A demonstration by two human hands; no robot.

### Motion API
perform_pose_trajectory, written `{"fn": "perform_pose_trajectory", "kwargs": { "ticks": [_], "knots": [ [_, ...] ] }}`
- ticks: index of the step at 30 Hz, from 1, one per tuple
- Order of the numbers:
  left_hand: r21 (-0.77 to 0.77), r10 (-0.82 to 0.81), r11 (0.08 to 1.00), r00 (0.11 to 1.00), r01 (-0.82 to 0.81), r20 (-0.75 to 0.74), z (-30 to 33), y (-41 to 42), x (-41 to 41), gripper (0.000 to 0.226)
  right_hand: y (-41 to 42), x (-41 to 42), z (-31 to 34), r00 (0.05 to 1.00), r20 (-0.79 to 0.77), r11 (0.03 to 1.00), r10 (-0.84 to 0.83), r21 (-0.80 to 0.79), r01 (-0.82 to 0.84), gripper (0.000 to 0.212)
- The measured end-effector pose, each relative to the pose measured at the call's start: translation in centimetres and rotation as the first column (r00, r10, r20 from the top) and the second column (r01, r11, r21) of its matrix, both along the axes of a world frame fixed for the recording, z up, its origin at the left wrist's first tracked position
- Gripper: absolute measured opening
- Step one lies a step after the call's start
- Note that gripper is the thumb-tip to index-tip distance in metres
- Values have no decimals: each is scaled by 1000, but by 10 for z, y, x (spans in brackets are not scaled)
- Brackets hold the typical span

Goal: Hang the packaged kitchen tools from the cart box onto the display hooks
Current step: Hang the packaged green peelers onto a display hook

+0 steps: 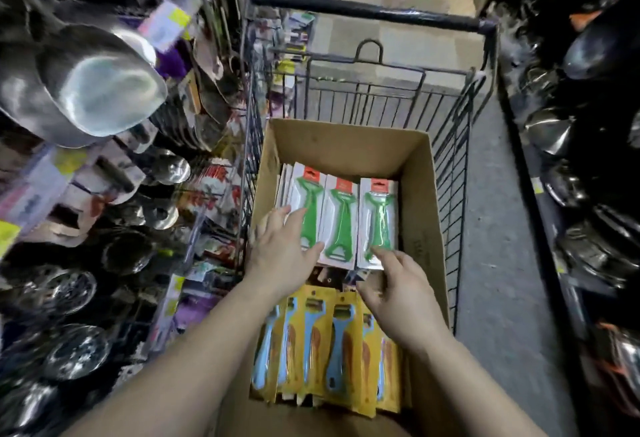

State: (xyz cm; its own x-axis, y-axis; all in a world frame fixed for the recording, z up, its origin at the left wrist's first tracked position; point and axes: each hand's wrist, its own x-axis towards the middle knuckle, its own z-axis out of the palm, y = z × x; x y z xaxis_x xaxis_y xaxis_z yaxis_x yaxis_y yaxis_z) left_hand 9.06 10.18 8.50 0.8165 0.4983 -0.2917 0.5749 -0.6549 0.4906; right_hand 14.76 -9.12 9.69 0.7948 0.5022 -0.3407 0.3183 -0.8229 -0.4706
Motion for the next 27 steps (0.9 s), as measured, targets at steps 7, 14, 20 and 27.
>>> {"fn": "perform_pose_trajectory", "kwargs": {
  "ticks": [7,14,20,27],
  "knots": [
    [-8,22,1000,994,-23,-111,-40,-1,12,68,44,75,-40,997,-72,999,-25,33,28,65],
    [-17,86,996,984,-90,-157,-66,-4,23,68,84,128,-89,993,-119,999,-9,30,12,63],
    [2,93,996,983,-94,-160,-89,8,54,68,94,140,-127,983,-175,998,-54,-20,51,63],
    [41,156,988,978,-152,-140,-117,26,100,79,88,126,-156,960,-251,992,-128,-25,126,69]
  ]
}}
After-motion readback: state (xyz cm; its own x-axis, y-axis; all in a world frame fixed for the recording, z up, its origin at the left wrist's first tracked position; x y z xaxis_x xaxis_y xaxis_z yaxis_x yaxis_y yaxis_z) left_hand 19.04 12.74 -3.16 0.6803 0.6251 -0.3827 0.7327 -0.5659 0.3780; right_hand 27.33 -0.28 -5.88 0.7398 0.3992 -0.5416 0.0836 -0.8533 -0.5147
